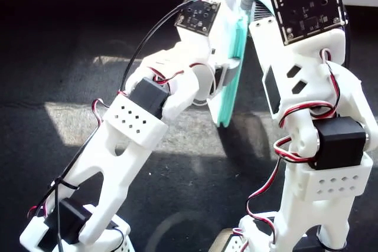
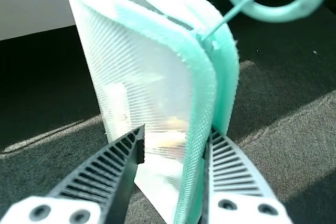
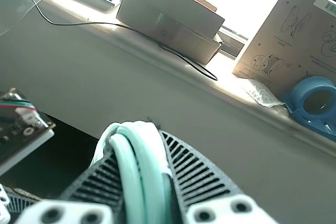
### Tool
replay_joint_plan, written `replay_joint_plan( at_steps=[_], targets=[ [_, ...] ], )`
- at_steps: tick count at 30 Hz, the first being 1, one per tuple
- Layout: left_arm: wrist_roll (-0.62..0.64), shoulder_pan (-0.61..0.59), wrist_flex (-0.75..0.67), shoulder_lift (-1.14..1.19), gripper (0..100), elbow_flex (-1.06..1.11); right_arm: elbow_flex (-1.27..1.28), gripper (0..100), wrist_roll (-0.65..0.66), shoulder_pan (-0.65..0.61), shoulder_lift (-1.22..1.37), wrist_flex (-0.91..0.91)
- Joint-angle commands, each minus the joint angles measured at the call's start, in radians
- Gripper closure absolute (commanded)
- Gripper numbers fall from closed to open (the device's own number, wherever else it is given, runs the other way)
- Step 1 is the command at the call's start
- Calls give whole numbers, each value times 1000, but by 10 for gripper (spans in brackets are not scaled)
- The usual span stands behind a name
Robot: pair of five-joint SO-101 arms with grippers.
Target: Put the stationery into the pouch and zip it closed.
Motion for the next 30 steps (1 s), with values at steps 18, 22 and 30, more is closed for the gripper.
replay_joint_plan(
  at_steps=[18, 22, 30],
  targets=[
    [0, -13, 195, -265, 806, -77, -50, 992, 9, 2, -5, -45],
    [0, 42, 190, -243, 806, -77, -50, 992, 9, 2, -5, -42],
    [-43, 116, 187, -225, 806, -79, -54, 992, 11, 2, -7, -42]
  ],
)
